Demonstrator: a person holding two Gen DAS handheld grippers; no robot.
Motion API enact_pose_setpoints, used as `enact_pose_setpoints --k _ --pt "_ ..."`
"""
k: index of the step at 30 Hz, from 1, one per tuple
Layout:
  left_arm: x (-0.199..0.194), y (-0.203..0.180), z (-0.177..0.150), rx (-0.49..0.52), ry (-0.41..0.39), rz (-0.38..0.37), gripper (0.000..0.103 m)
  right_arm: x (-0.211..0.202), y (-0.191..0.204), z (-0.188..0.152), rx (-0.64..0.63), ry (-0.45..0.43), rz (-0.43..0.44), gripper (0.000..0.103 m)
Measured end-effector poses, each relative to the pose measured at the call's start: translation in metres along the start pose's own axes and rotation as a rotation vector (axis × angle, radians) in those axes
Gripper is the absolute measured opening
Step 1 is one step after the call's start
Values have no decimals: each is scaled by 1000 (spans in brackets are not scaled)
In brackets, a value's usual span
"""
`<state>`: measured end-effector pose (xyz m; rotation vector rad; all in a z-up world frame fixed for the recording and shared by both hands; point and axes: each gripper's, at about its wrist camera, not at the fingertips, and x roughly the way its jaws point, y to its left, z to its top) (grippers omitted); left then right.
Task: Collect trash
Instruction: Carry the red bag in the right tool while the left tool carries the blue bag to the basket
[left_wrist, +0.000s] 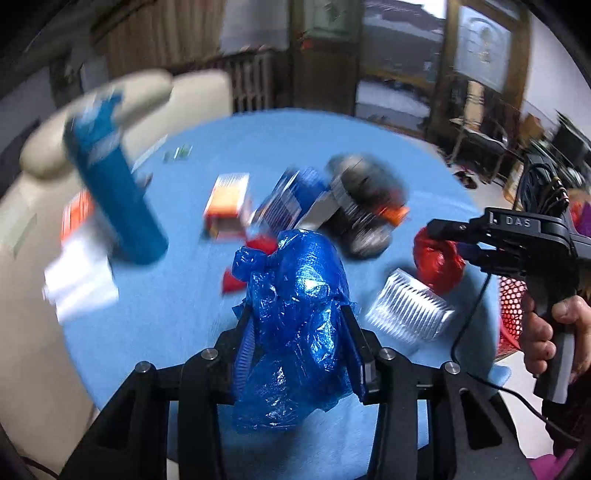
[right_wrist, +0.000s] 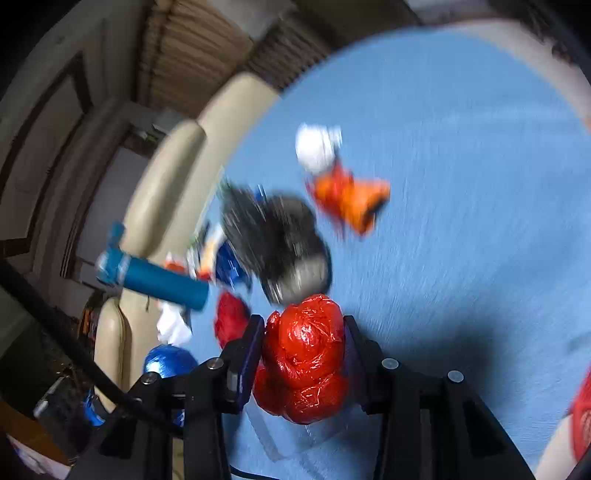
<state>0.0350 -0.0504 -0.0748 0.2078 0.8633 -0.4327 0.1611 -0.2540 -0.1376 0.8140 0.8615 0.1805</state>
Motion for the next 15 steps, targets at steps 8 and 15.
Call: enact_pose_setpoints --k 8,15 --pt "-19 -102 59 220 -46 -185 46 -111 -20 10 -55 -306 -56 45" --pt "20 -216 82 334 50 -360 46 -216 -107 -10 83 -456 -176 45"
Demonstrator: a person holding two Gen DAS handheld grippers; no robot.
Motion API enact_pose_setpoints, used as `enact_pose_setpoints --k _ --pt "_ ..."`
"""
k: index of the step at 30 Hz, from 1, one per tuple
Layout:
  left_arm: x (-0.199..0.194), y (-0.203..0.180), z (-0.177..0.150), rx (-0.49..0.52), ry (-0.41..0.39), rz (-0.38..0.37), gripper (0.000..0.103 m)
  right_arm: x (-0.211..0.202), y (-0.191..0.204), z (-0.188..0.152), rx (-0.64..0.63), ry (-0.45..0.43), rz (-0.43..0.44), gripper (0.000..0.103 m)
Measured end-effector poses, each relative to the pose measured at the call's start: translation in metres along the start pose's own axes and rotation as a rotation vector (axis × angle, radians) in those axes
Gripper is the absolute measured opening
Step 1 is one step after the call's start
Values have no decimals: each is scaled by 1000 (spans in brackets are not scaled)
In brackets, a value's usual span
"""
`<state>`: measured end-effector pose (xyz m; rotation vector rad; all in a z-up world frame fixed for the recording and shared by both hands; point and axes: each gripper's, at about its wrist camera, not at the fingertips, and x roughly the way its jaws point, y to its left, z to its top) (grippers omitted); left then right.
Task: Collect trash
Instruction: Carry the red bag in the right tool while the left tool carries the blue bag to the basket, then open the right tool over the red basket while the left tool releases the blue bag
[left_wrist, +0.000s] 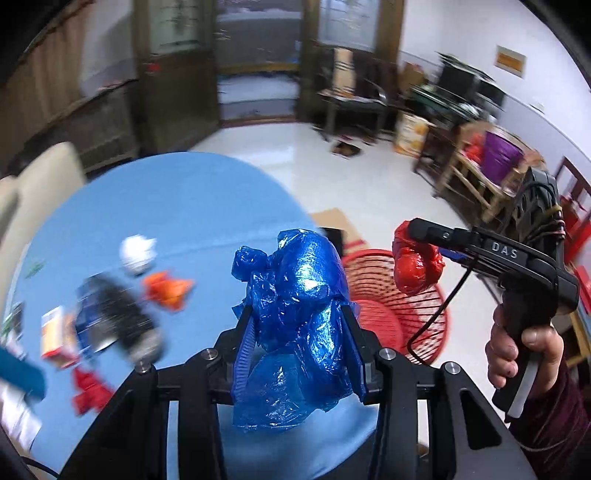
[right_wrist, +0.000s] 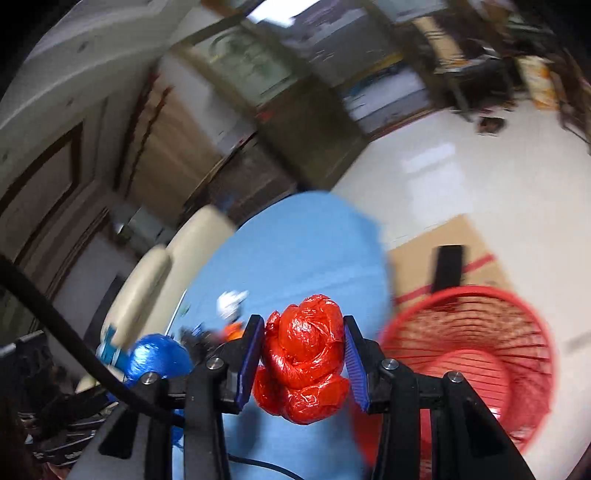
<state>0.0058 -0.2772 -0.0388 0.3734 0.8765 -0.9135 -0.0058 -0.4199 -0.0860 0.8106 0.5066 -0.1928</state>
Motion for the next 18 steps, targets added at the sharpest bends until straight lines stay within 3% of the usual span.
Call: enact_pose_setpoints --k 6,9,12,18 --pt "50 -62 24 55 77 -111 49 -36 -78 11 156 -28 -49 46" --pt "67 -78 28 79 102 -102 58 -40 -104 12 213 -5 -47 52" --pt "76 -76 29 65 131 -89 62 -36 -117 9 264 25 -53 72" --pt "47 -55 18 41 96 -32 63 -36 -117 7 249 6 -53 74"
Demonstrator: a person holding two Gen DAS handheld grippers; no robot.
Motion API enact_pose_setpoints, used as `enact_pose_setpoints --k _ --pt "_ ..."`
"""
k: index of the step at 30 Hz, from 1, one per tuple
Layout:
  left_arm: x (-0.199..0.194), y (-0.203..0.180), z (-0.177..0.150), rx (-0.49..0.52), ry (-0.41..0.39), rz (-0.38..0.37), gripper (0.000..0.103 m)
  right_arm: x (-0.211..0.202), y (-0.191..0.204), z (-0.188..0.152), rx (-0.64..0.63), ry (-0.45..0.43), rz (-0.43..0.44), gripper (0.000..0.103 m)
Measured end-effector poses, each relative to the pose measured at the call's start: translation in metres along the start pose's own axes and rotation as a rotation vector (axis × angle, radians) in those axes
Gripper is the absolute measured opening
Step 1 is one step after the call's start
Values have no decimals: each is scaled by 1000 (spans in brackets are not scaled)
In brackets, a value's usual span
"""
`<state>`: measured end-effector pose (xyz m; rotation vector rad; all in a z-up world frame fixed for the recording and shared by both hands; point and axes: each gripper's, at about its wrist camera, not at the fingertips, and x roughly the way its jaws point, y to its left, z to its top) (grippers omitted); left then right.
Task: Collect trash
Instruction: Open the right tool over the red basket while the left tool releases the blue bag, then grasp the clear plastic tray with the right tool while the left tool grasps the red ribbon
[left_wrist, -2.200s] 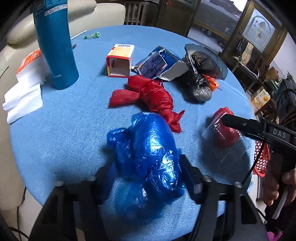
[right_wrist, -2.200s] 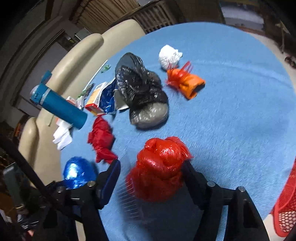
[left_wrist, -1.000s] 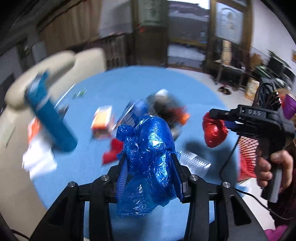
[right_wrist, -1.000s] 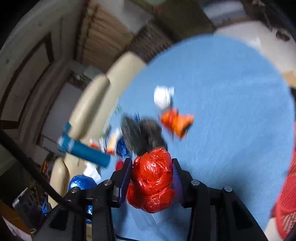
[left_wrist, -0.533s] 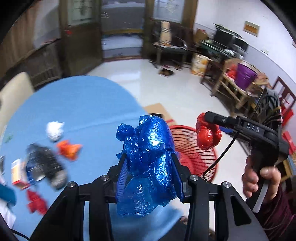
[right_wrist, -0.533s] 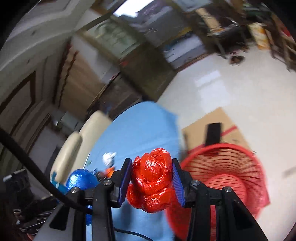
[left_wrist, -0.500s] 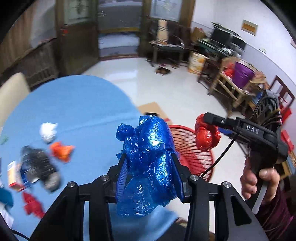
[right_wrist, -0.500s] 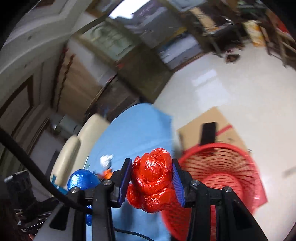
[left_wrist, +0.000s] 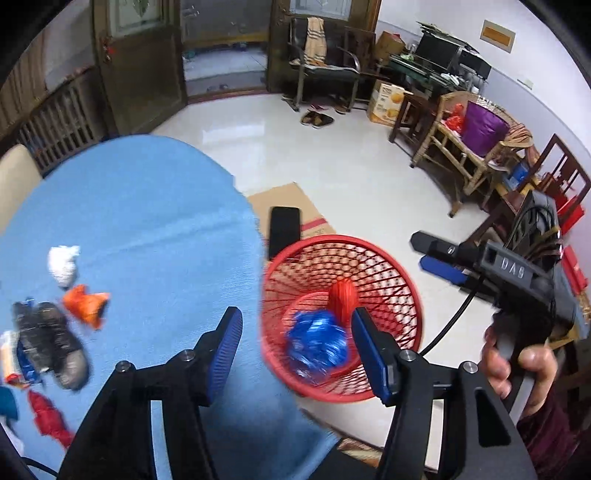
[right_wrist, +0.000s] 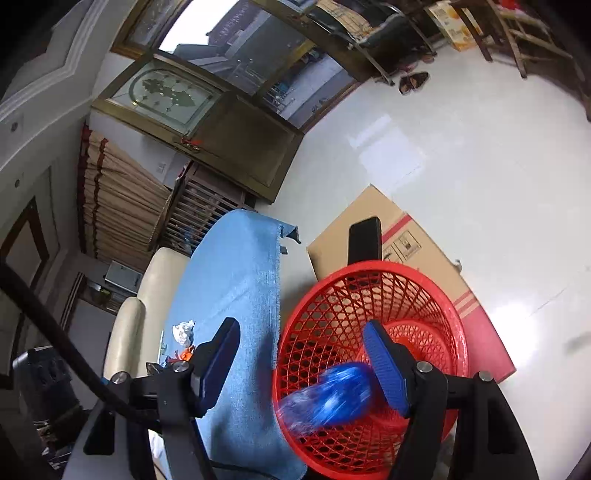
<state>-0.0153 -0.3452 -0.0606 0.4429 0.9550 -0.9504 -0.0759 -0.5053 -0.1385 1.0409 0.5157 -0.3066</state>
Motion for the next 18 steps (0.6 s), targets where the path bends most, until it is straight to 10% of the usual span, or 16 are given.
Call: enact_pose_setpoints --k 9,18 --pt "-75 78 -75 -133 -81 158 66 27 63 -21 -152 60 40 74" --pt "-134 237 -182 -549 -109 403 68 93 173 -99 -395 285 150 73"
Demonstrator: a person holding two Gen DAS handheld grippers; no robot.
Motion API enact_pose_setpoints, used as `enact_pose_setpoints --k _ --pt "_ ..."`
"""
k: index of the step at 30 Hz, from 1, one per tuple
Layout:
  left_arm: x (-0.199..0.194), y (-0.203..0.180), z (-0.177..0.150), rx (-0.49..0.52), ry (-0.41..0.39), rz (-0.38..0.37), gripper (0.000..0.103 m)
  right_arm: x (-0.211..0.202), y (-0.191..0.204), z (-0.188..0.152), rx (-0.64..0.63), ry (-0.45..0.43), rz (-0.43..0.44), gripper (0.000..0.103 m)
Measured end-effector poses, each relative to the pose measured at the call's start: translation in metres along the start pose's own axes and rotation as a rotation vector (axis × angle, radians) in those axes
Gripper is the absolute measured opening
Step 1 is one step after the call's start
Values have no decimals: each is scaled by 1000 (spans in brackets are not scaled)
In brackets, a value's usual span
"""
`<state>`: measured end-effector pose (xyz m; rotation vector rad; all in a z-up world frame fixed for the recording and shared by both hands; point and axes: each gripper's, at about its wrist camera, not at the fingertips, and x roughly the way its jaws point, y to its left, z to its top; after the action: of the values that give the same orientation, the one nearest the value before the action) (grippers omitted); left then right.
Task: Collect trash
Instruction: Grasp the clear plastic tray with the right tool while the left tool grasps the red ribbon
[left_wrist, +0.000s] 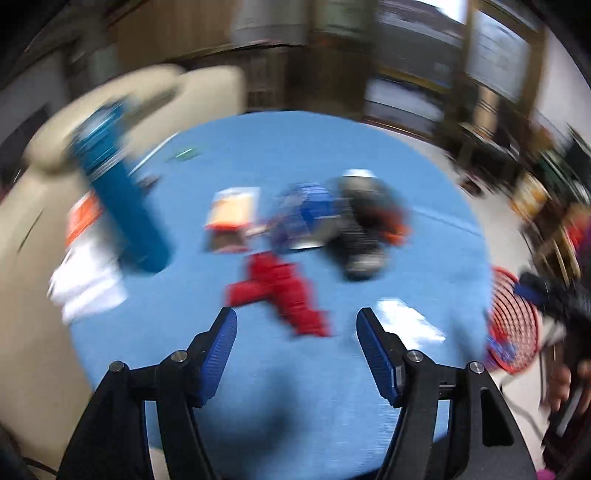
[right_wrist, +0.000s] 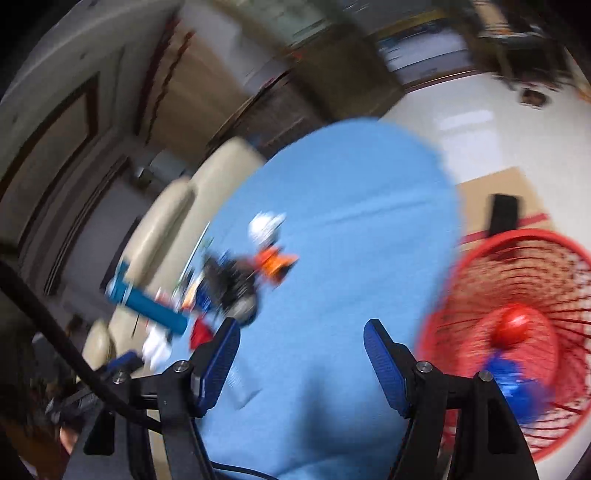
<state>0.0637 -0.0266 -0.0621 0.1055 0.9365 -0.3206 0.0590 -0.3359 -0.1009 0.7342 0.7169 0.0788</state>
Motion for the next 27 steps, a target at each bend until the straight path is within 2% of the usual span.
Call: enact_pose_setpoints --k 3,6,7,9,14,16,20,22,27 --pt "4 39 -6 -85 13 36 68 42 35 -10 -96 74 -15 73" --pt "10 61 -11 -145 23 32 68 87 62 -23 -180 154 -39 70" --pt "11 64 -11 -155 26 29 68 99 70 -28 -210 171 -58 63" --pt "13 68 -13 -164 26 28 68 111 83 -36 -245 197 -65 55" --pt "24 73 -6 -160 33 25 68 116 130 -62 -412 263 17 55" --pt "28 73 -4 -159 34 27 68 116 140 -71 -445 300 80 55" --pt "36 63 5 -128 34 23 68 107 137 -63 -425 265 75 58" --pt "43 54 11 -96 37 8 68 101 128 -54 -390 230 50 74" --pt "78 23 27 -11 89 -17 68 110 121 -55 -356 285 52 74"
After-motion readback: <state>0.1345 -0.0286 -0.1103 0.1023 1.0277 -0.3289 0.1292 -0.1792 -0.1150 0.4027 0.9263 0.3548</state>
